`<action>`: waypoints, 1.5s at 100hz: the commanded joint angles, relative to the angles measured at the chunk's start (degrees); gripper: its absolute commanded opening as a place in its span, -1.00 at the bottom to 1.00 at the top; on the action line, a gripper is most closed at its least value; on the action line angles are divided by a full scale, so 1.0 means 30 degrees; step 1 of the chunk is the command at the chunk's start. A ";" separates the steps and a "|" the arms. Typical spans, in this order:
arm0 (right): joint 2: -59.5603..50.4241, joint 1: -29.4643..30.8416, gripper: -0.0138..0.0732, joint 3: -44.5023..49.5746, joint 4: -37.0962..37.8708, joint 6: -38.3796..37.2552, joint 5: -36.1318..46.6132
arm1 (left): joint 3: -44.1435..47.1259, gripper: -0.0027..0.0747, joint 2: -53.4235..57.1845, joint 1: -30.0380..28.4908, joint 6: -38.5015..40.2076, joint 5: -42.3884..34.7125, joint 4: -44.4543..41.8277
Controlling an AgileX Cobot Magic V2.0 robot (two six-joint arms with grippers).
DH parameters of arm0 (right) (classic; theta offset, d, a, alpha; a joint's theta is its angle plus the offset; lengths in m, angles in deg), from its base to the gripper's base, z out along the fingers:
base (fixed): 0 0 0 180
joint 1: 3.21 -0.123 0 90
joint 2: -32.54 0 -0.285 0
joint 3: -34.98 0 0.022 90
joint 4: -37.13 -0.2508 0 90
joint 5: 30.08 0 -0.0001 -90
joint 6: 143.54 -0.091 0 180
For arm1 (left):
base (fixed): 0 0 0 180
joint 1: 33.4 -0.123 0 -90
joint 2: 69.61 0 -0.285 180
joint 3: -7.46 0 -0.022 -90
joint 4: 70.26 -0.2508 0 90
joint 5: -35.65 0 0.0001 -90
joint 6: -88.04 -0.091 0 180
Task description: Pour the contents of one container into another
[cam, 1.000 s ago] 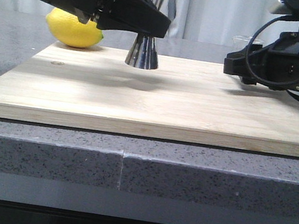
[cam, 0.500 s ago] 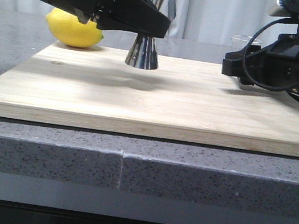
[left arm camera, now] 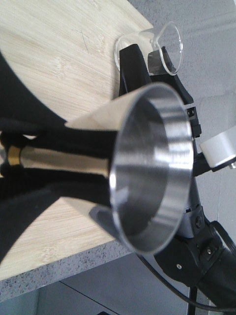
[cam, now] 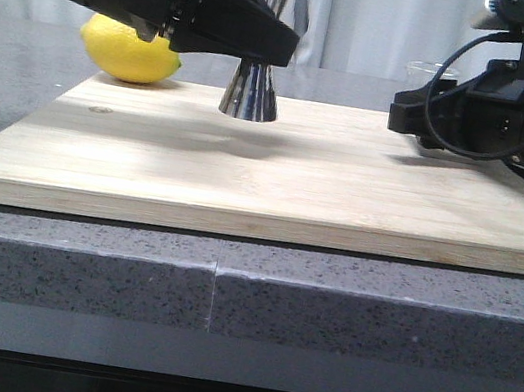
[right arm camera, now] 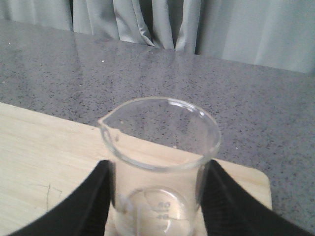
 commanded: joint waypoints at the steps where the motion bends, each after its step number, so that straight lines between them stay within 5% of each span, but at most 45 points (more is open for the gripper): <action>1: -0.0646 0.0096 -0.59 -0.0410 0.0031 0.0026 0.0985 | -0.0566 -0.98 0.1097 0.0190 0.0112 0.1547 0.1493; 24: -0.0646 0.0096 -0.52 -0.0410 0.0031 0.0026 0.0876 | -0.0566 -0.98 0.1097 0.0190 0.0112 0.1535 0.1493; 57: -0.0646 0.0096 0.20 -0.0410 0.0031 0.0026 0.0876 | -0.0566 -0.98 0.1097 0.0190 0.0112 0.1535 0.1493; 112: -0.0646 0.0096 0.24 -0.0410 -0.0198 0.0026 0.1437 | -0.0566 -0.98 0.1097 0.0190 0.0112 0.1535 0.1493; 150: -0.1513 0.0096 0.47 -0.0410 -0.0486 0.0026 0.1302 | -0.0566 -0.98 0.1097 0.0190 0.0112 0.1405 0.1458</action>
